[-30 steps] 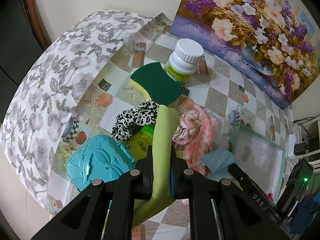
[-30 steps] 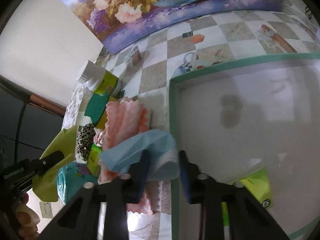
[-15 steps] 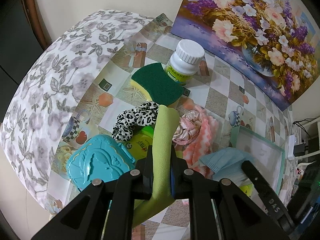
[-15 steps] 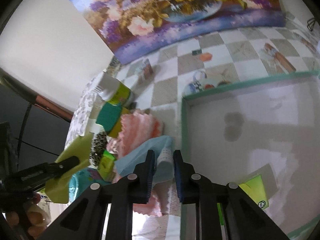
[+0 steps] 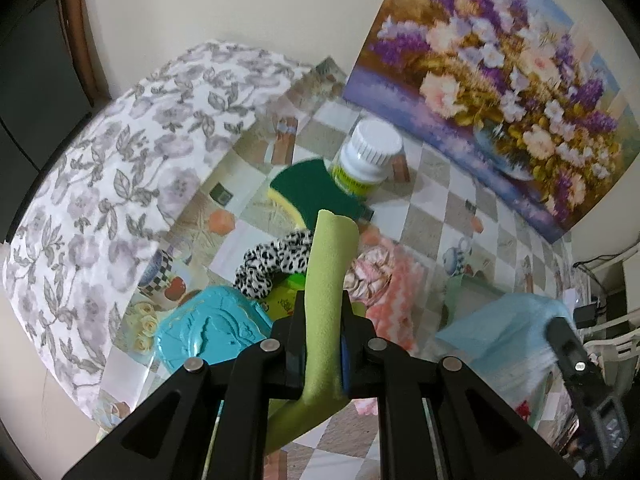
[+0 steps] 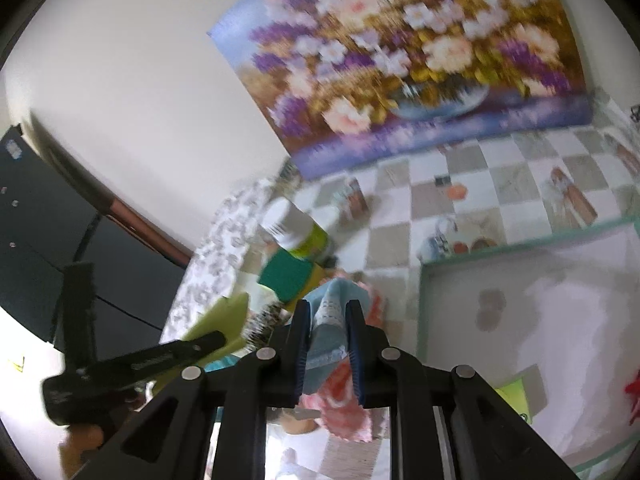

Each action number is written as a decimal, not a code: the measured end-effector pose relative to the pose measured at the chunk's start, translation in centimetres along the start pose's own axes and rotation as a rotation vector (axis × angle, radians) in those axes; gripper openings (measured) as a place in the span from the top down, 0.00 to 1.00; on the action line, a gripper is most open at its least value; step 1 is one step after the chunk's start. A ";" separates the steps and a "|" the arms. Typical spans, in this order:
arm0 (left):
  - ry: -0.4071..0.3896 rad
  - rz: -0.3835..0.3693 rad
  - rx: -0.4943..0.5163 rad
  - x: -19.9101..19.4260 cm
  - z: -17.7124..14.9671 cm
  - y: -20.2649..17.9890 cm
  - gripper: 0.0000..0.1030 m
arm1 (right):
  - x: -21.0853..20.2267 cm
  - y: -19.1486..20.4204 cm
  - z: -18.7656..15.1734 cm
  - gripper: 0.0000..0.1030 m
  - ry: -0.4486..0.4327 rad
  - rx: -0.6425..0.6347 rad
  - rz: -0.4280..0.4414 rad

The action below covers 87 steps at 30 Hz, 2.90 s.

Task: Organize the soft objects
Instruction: 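Carry the cloth and mask to the tray and release both, then withdraw both open tools from the tray back over the item pile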

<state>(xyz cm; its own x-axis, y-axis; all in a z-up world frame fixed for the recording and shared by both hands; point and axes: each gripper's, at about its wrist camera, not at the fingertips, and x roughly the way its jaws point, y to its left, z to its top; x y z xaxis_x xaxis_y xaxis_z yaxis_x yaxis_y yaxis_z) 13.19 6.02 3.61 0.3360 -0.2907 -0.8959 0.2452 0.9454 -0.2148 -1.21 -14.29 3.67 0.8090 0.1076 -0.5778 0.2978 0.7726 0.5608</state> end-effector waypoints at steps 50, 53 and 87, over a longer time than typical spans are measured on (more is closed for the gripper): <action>0.010 -0.170 0.564 7.1 -11.4 -22.8 0.85 | -10.5 -17.3 0.1 0.79 -0.021 0.162 -0.654; 0.002 -0.165 0.529 7.2 -10.8 -22.2 0.52 | -9.6 -17.0 -0.1 0.78 0.006 0.139 -0.658; 0.007 -0.231 0.076 5.2 -3.0 -10.5 0.03 | -7.6 -13.7 0.1 0.00 0.083 0.010 -0.803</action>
<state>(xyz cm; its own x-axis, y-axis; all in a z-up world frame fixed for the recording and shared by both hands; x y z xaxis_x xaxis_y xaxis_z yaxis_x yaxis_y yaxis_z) 9.65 -5.03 0.02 0.2565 -0.4964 -0.8293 0.3829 0.8400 -0.3843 -11.41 -25.71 0.46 0.3061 -0.4321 -0.8483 0.7770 0.6282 -0.0397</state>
